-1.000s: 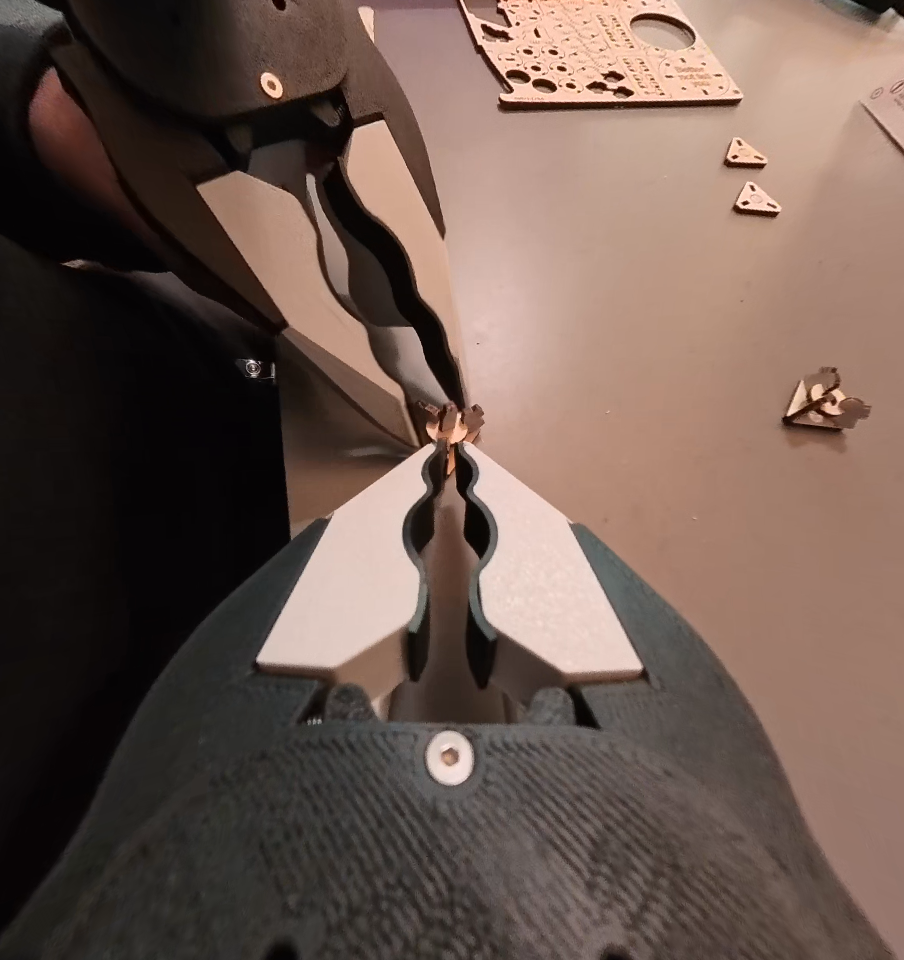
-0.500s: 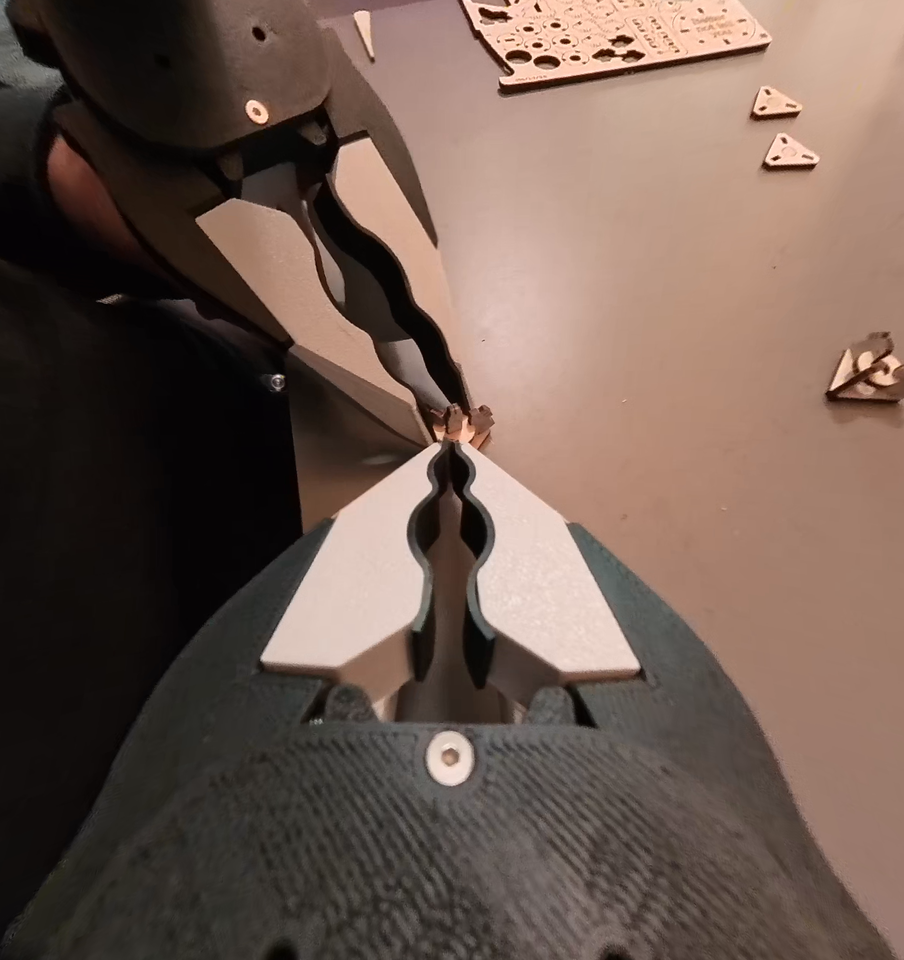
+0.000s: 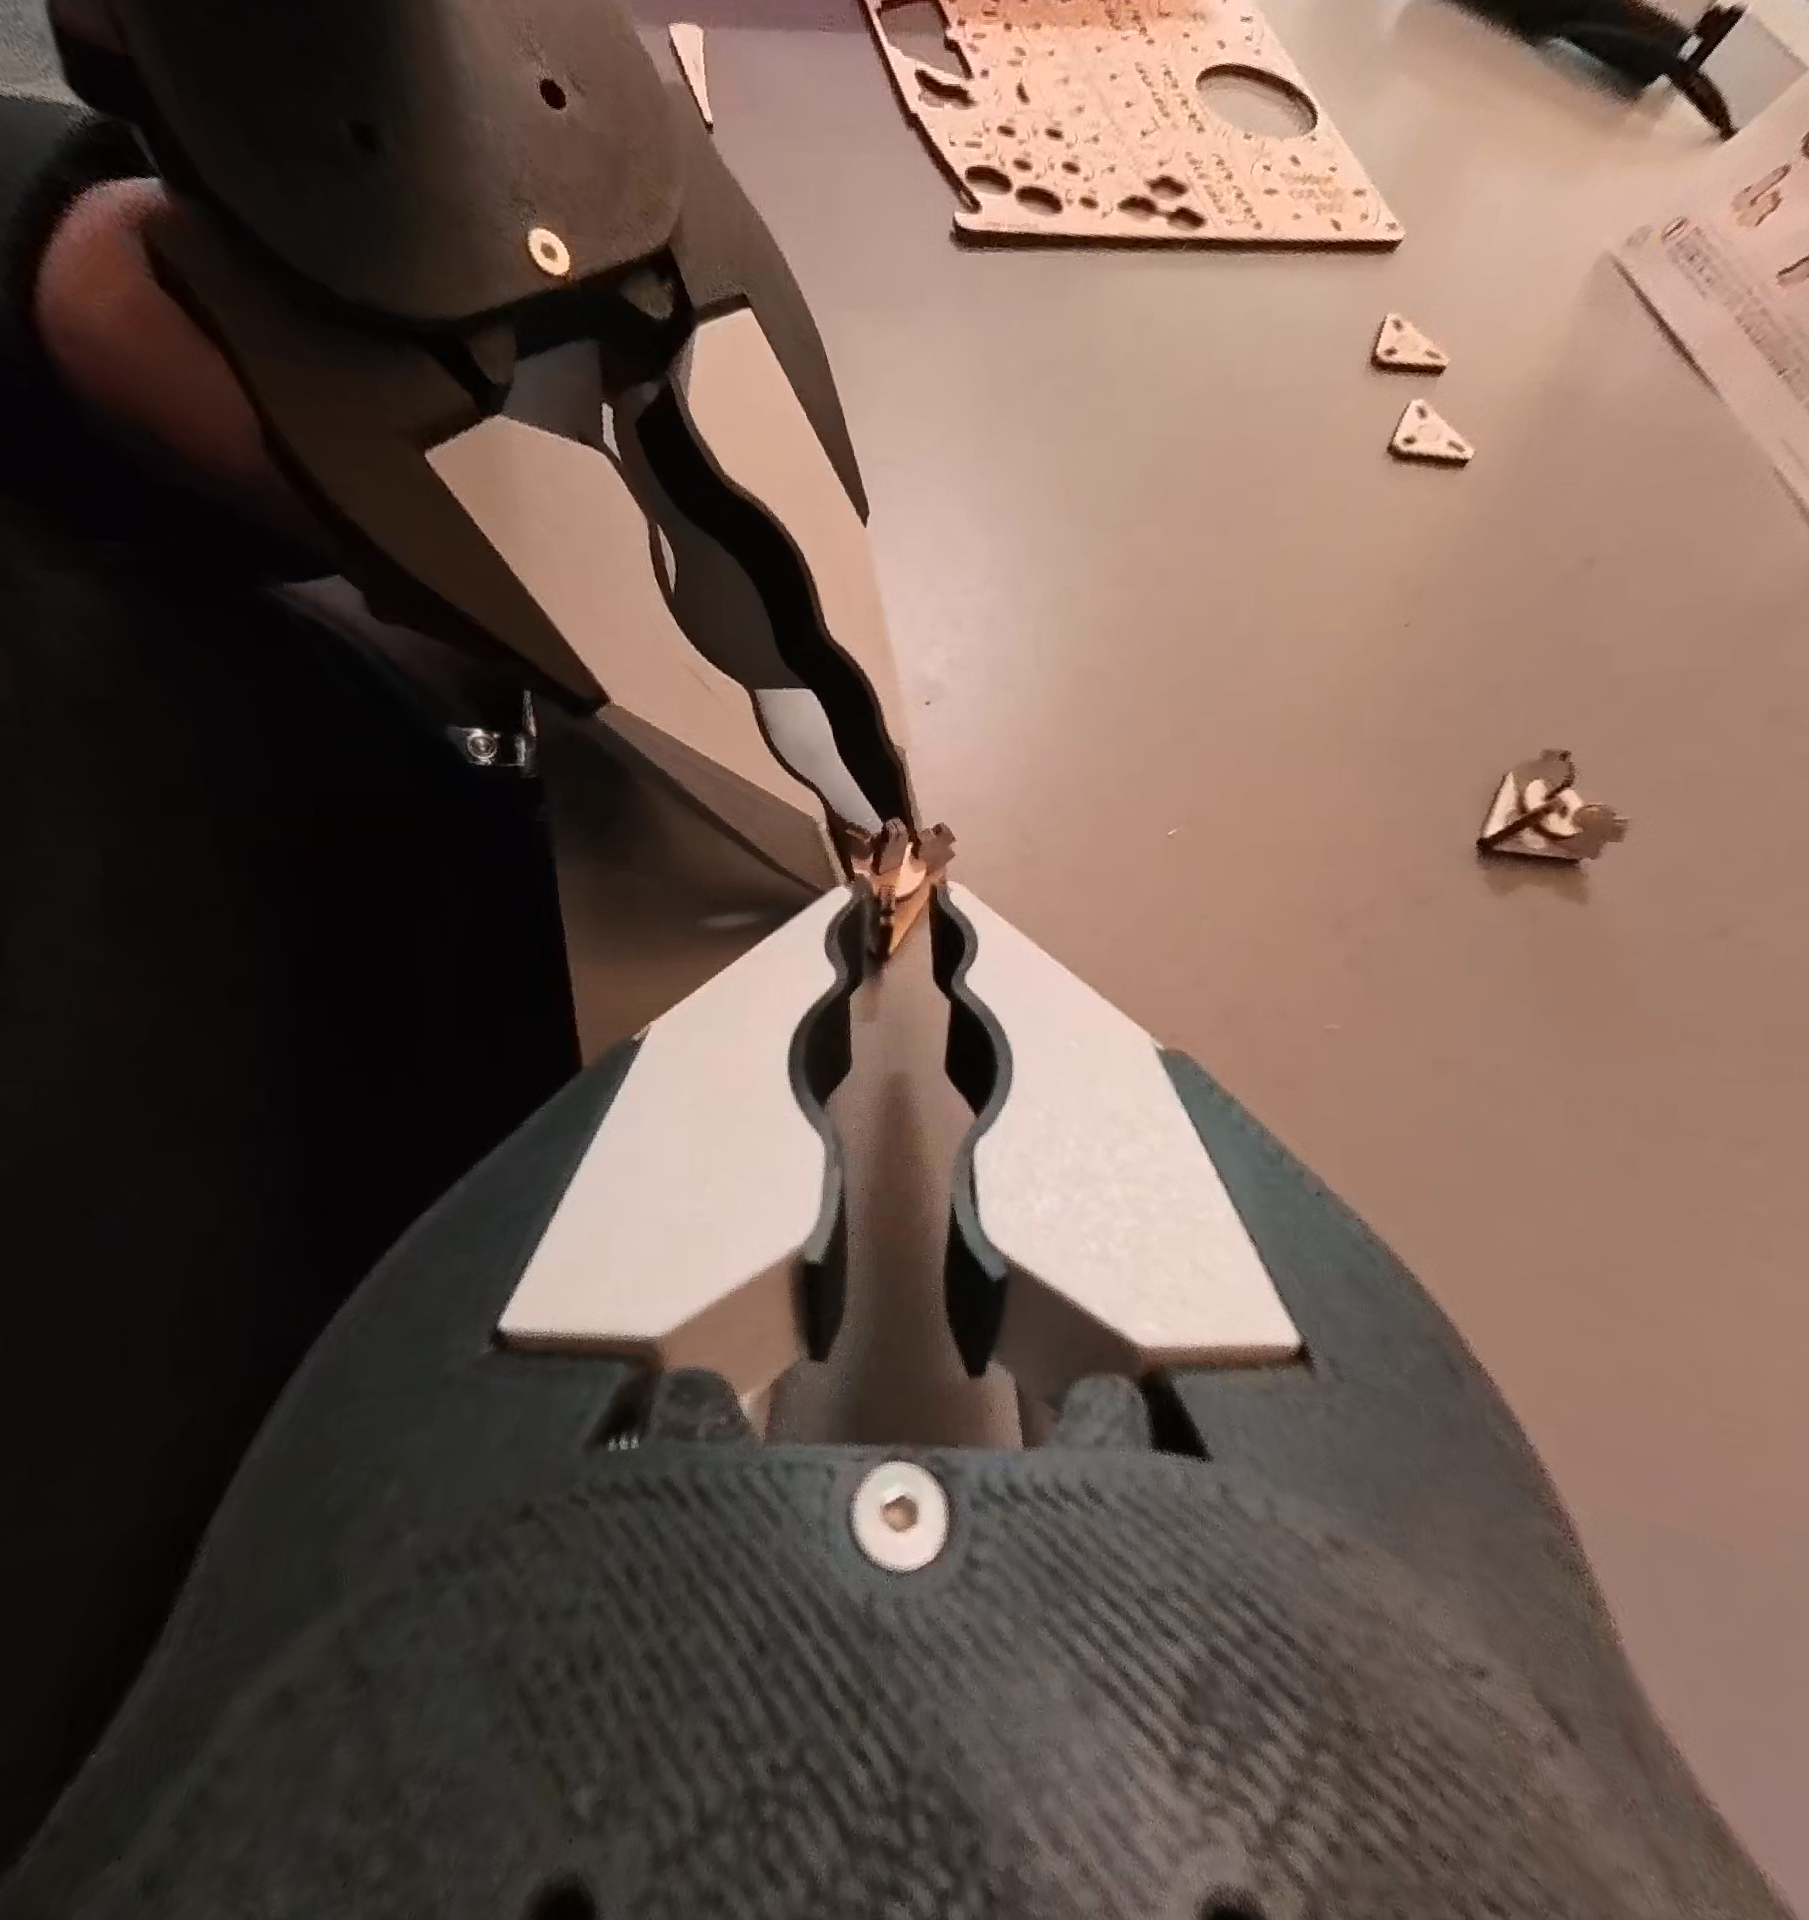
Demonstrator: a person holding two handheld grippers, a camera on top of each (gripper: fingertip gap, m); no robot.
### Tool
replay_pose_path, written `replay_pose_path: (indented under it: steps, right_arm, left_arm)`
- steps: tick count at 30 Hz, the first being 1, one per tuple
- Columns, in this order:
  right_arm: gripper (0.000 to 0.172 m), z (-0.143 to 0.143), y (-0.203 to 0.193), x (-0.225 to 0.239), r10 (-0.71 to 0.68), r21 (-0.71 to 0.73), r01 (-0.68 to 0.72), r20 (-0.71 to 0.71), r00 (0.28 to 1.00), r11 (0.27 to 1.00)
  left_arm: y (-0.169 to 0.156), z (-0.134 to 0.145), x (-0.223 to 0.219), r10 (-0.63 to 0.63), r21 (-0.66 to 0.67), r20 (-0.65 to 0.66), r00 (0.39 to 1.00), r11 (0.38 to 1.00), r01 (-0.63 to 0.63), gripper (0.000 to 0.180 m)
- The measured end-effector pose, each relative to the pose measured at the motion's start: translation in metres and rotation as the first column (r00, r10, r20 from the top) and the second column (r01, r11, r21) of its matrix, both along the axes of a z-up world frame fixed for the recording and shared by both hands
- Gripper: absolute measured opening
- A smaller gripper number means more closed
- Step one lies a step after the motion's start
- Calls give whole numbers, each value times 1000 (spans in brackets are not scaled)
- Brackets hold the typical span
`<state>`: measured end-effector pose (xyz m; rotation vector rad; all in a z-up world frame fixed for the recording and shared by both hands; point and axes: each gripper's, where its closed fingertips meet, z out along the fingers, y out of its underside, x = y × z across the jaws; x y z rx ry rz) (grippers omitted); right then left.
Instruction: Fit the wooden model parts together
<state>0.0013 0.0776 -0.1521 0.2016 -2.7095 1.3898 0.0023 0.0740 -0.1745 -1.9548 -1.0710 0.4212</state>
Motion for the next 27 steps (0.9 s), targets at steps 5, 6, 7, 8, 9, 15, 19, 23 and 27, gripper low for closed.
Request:
replay_pose_path:
  steps: [5,6,7,8,9,15,19,23,27]
  right_arm:
    - [8,-10,0,0,14,24,-14,1,1000,1000]
    - [7,-10,-1,1,17,21,-17,2,1000,1000]
    - [6,-11,-3,1,21,21,-21,1,1000,1000]
    - [5,-13,-4,1,24,28,-24,-5,1000,999]
    - [4,-16,-4,1,28,41,-27,-16,999,999]
    - [2,-18,-4,1,46,74,-42,-51,998,996]
    - [2,-18,-4,1,45,62,-43,-42,998,997]
    - [9,-16,-6,1,33,41,-31,-45,998,999]
    - [4,-15,-6,2,31,25,-31,-31,999,999]
  left_arm:
    - [0,0,0,-3,5,7,1000,1000,3,16]
    - [0,0,0,-3,2,5,1000,1000,3,16]
    - [0,0,0,-2,0,4,1000,1000,2,16]
    - [0,0,0,-2,0,4,1000,1000,2,16]
    - [0,0,0,-2,1,5,1000,1000,2,16]
    - [0,0,0,-6,11,13,1000,1000,6,16]
    - [0,0,0,-10,13,14,1000,1000,10,16]
    - [0,0,0,-14,4,8,1000,1000,14,16]
    - [0,0,0,-14,11,14,1000,1000,14,16]
